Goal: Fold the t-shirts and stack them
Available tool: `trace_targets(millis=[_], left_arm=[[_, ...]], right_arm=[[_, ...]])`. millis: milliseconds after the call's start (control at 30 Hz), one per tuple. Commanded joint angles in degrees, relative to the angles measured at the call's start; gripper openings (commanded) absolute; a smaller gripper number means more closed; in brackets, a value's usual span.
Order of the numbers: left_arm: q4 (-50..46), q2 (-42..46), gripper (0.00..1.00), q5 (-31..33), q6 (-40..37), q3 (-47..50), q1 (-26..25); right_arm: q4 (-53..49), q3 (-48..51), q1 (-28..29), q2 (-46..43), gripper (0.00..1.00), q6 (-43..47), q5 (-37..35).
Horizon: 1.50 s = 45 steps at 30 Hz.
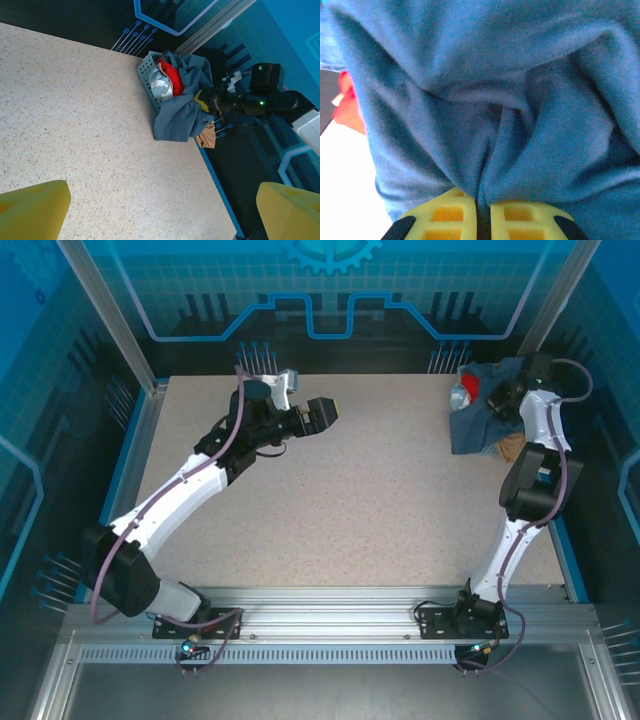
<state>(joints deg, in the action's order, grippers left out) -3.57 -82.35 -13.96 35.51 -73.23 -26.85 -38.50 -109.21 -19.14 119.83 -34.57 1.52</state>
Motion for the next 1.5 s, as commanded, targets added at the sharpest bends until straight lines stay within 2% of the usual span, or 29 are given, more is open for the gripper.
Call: trace_targets(millis=[0, 167, 300, 567, 667, 800, 933, 1100, 1133, 1200, 1233, 1300, 1367, 1467], left_arm=[[1.1, 2.1, 0.97, 0.5, 0.5, 1.7, -0.6], [1.6, 0.9, 0.97, 0.2, 0.8, 1.5, -0.6], [1.1, -0.4, 0.97, 0.7, 0.7, 0.2, -0.6], [-4.7, -0.2, 0.99, 7.6, -0.6, -1.9, -0.6], [-8.3, 1.2, 0.99, 13.4, -1.8, -2.6, -0.5], [-9.2, 4.3, 0.99, 22.1, -3.3, -1.5, -0.3], [-9.6, 7.7, 0.99, 26.4, -1.0, 0.1, 2.2], [-13.0, 11.9, 0.99, 27.8, 1.8, 2.1, 5.4], [-14.1, 12.8, 0.99, 28.1, 1.6, 2.6, 5.7], [-16.4, 14.5, 0.99, 28.4, 2.0, 3.8, 6.2], [-17.6, 15.4, 0.99, 28.2, 2.1, 4.3, 6.4], [-20.9, 16.9, 0.99, 27.4, 2.1, 5.3, 6.7], [-24.4, 17.6, 0.99, 25.8, 2.0, 6.2, 6.7], [-30.6, 17.5, 0.97, 22.5, 1.8, 8.0, 6.7]], right_arm=[[2.3, 0.7, 1.1, -8.2, 0.07, -0.8, -3.6], [3.4, 0.6, 2.7, -13.5, 0.00, -1.2, -4.7], [4.7, -2.0, 5.1, -16.7, 0.00, -0.1, -4.6], [10.6, -6.8, 14.8, -25.9, 0.00, 3.6, -5.1], [10.1, -10.8, 21.2, -26.8, 0.00, 5.0, -4.3], [7.4, -13.2, 33.6, -26.2, 0.00, 5.7, -4.7], [7.8, -5.8, 45.8, -25.5, 0.00, 3.0, -6.8], [8.7, 4.3, 57.1, -20.2, 0.01, -1.4, -4.6], [7.8, 4.7, 57.8, -17.6, 0.17, -2.8, -1.1], [4.5, 3.4, 57.9, -12.5, 0.42, -4.8, 5.6], [3.3, 2.7, 57.7, -10.9, 0.49, -4.8, 7.8], [2.2, 3.2, 57.6, -10.6, 0.60, -2.8, 8.0], [0.8, 4.9, 57.2, -12.3, 0.66, -1.3, 5.5], [-0.1, 13.1, 55.0, -16.5, 0.64, -2.4, 3.9]])
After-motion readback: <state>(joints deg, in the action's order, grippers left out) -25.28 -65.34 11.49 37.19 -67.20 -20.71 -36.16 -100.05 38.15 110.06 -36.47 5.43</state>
